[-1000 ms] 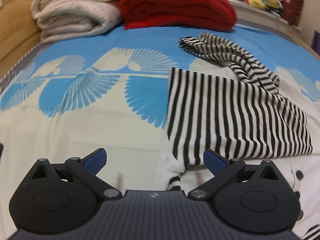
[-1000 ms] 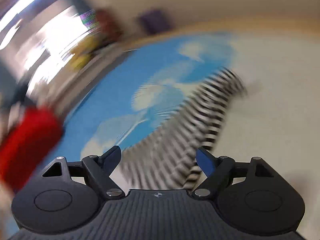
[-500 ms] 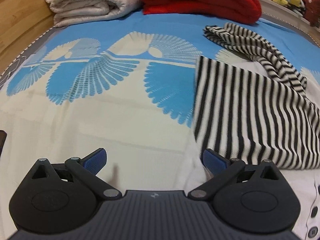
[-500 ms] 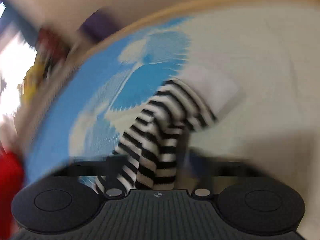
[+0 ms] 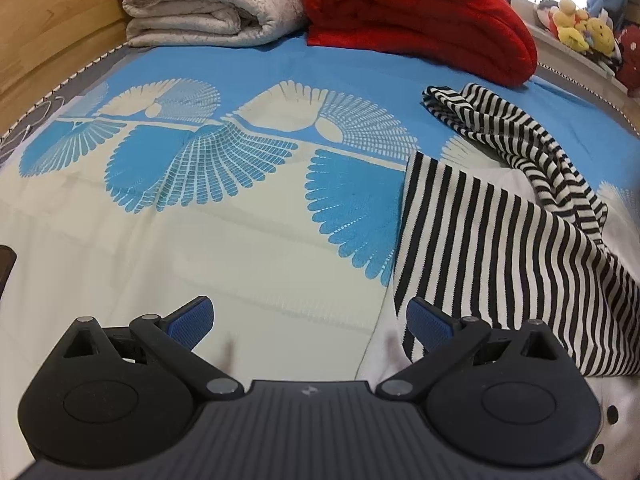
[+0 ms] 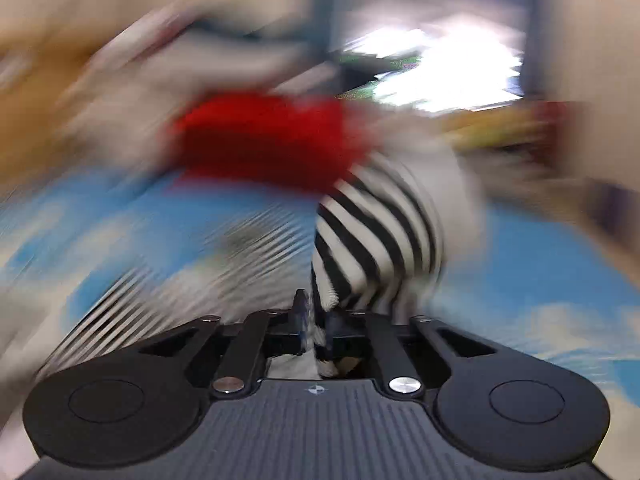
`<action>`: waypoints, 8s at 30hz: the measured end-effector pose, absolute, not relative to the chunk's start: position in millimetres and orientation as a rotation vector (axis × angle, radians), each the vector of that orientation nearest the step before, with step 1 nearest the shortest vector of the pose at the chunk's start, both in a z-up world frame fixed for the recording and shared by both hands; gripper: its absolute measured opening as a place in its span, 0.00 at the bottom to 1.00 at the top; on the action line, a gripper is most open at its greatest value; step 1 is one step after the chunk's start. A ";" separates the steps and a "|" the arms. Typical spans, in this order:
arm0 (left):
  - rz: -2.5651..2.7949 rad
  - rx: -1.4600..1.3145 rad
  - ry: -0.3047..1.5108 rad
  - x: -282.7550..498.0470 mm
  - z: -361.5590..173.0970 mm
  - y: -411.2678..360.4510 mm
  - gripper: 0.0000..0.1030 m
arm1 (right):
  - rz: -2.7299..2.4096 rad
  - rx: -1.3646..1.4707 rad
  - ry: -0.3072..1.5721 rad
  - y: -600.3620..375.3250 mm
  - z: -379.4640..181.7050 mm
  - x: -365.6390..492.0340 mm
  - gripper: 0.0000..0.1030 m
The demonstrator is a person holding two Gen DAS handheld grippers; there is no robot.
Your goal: Fold small clothes
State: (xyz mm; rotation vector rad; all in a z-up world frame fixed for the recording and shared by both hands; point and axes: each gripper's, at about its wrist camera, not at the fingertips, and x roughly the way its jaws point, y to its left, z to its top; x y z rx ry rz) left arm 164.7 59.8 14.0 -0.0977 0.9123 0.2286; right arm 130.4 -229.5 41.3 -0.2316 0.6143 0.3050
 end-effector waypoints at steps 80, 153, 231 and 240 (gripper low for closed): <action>-0.051 0.085 0.896 120.2 44.5 5.8 1.00 | -0.175 0.305 0.693 -365.1 81.3 113.6 0.68; 0.019 -0.109 0.791 8.8 126.4 96.1 1.00 | -0.028 0.278 0.339 -322.5 201.0 -114.1 0.85; 0.233 0.033 0.810 187.3 42.6 106.4 1.00 | 0.007 -0.055 0.780 -222.1 -16.6 183.4 0.54; 0.126 0.084 0.730 176.0 48.9 74.3 1.00 | 0.042 0.247 0.540 -250.7 61.7 148.4 0.65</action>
